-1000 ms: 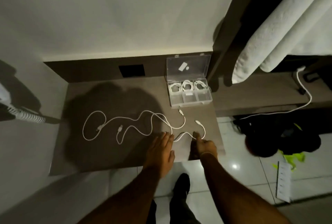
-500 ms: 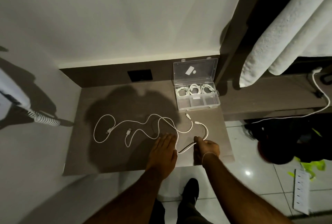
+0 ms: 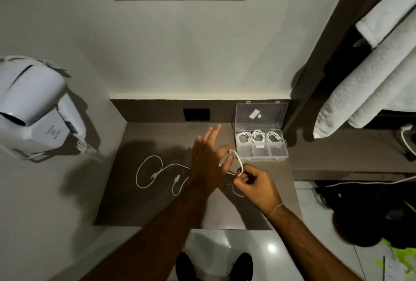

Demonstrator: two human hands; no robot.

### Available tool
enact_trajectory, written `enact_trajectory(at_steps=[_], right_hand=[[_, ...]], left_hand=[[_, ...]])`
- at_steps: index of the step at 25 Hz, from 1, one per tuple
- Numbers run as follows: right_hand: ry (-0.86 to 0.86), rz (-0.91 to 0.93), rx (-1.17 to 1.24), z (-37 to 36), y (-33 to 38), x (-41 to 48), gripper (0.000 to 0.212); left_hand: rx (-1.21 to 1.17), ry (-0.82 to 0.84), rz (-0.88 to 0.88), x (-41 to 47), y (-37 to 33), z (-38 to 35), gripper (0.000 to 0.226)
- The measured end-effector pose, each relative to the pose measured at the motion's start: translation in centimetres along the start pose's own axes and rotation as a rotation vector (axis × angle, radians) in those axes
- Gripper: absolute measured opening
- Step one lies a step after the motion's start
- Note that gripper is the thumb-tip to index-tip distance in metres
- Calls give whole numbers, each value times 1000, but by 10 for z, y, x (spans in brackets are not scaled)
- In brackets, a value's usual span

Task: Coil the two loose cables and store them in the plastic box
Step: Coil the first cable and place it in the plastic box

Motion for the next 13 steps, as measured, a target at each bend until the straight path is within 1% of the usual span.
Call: enact_trajectory(at_steps=[1,2,4,6,8,10,11,12,13], right_hand=[[-2,23,-43,2,10,3,13],[-29,42,-46,6,20,7,14],[-130,77,17,19,40,17,19],[-157,123,96,26,62,29,19],[-107,169,192,25,87,39,8],[-86,208,277,16,111,46,6],[-82,215,302,8,120,47,6],[-58,218,306,-3,127,45,4],[-12,226,288,-16,130,41,8]], left_hand=[[-44,-20,27,2,12,12,26],[-122,-23,62,0,24,22,21],[-314,6,155,-12,42,44,13],[-625,166,281,-33,48,56,17],[-990,342,390,-51,37,69,24],[-1296,487,454,-60,22,89,25],[-1445,517,459,-60,14,103,28],[-1601,504,446,-56,7,118,32],[-1750,448,422,-50,3,133,34]])
Point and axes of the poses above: each hand's wrist, its own x-axis towards the middle knuckle, its own z-axis out of the back of the hand, y = z × x, the point moved 6 cm from there along x, towards the middle knuckle, and after that the axes turned 2 degrees about x, right-handed, at the moved point
